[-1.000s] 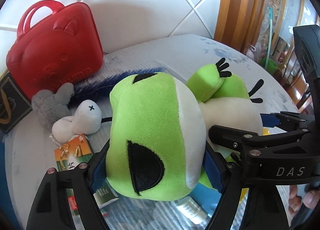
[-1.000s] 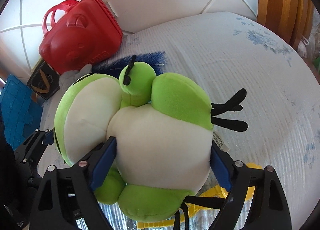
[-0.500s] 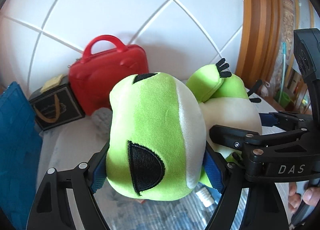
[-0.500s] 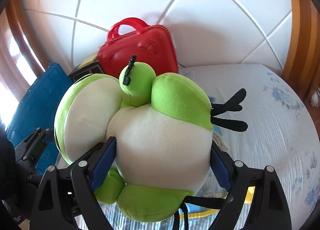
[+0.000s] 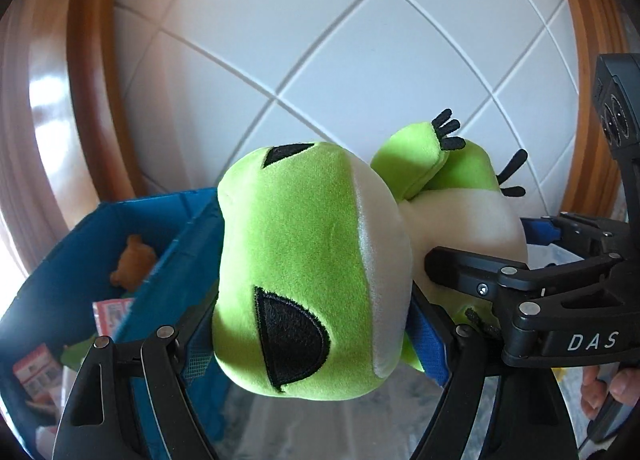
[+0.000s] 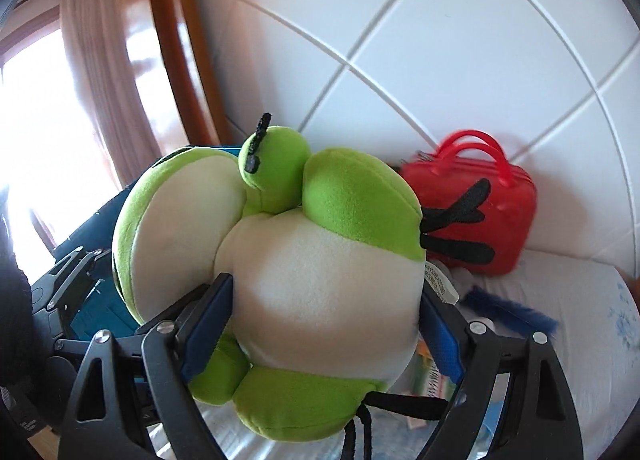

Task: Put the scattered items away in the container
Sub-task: 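Lift the frog plush over the blue crate and open the right tool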

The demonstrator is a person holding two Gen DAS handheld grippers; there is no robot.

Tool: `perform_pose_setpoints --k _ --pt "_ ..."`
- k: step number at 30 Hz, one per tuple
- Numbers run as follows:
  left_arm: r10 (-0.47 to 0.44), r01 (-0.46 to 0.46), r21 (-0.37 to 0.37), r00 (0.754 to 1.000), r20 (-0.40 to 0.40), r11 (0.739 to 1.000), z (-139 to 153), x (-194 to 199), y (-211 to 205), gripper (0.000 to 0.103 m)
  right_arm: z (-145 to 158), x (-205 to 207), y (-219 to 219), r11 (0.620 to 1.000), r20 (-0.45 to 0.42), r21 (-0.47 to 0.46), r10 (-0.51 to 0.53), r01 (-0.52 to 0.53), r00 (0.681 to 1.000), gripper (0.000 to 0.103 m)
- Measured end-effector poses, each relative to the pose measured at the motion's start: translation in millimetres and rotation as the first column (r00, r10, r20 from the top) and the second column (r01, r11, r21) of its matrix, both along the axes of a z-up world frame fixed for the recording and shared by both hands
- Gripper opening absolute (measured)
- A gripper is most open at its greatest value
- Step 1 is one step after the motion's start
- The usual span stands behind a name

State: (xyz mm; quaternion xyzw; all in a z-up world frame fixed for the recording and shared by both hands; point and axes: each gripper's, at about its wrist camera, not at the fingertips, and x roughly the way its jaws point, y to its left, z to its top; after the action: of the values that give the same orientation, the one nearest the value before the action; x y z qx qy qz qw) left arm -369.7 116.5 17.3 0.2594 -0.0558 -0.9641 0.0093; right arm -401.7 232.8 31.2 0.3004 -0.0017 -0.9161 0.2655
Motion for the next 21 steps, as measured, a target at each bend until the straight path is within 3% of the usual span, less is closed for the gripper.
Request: perform_pose_setpoints --k 7,11,17,21 --pt "0.128 -0.129 -0.086 0.992 -0.020 0.988 43.4 -11.7 -157.1 0.083 32.3 -25.6 -163.2 0.990 -0.026 -0.045 0.130 -0.131 0.991 0.087" --pt "0.193 -0.192 -0.072 0.981 0.003 0.979 54.0 -23.9 -236.8 0.083 39.2 -46.4 -238.8 0.979 0.005 -0.035 0.200 -0.199 0.980 0.087" --pt "0.292 -0.292 -0.016 0.954 0.067 0.956 40.4 -34.4 -326.1 0.083 27.7 -69.9 -328.9 0.955 0.079 0.008 0.293 -0.295 0.953 0.087" --pt "0.324 -0.326 -0.004 0.938 0.122 0.945 23.0 -42.9 -363.3 0.088 16.7 -81.9 -359.4 0.956 0.108 0.023 0.288 -0.292 0.952 0.089"
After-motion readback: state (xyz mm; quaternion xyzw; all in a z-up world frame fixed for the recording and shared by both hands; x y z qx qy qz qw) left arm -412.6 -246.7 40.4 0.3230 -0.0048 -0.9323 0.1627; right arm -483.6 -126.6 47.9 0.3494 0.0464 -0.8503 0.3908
